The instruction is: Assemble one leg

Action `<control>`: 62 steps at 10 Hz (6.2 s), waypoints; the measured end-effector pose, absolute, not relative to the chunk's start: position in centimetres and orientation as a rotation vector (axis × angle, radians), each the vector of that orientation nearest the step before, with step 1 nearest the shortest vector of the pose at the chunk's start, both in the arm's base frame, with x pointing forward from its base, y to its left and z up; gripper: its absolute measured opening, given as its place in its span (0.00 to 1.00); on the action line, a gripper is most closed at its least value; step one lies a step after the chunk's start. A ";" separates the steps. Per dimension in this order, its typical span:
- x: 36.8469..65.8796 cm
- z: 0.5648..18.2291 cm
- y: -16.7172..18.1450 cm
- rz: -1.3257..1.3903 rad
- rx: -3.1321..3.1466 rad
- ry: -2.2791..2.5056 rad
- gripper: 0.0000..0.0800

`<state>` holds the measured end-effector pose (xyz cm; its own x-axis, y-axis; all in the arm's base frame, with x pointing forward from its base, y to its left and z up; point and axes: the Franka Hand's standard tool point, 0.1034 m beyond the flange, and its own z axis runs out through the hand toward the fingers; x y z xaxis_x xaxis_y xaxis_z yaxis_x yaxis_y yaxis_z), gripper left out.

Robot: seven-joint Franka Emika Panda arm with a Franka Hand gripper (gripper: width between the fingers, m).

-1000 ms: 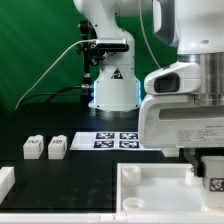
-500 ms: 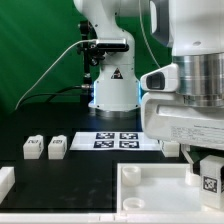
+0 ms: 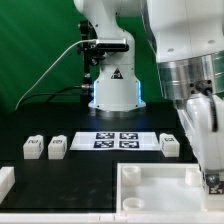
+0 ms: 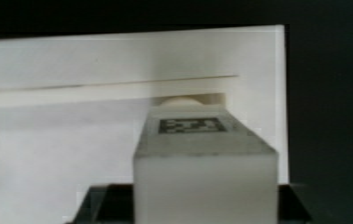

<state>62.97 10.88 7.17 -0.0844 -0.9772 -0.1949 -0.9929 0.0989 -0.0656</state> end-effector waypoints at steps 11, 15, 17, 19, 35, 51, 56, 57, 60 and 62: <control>63.2 7.1 11.1 -0.065 -2.903 0.662 0.81; 63.5 7.3 11.2 -0.090 -2.958 0.487 0.65; 63.5 7.3 11.3 -0.067 -2.887 0.762 0.48; 63.4 7.3 11.1 -0.046 -2.817 0.983 0.37; 62.6 6.8 12.4 0.100 -2.237 1.859 0.81; 63.1 7.1 11.4 0.122 -1.888 2.305 0.37; 62.9 7.1 11.1 0.095 -1.667 2.495 0.38; 62.9 7.1 11.2 0.095 -1.668 2.495 0.61; 62.9 7.1 11.2 0.095 -1.674 2.491 0.79; 62.9 7.0 11.2 0.095 -1.678 2.489 0.81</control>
Offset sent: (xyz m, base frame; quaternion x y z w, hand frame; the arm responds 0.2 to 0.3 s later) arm 0.0020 0.0195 0.0060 -0.0098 0.0207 -0.1753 0.9842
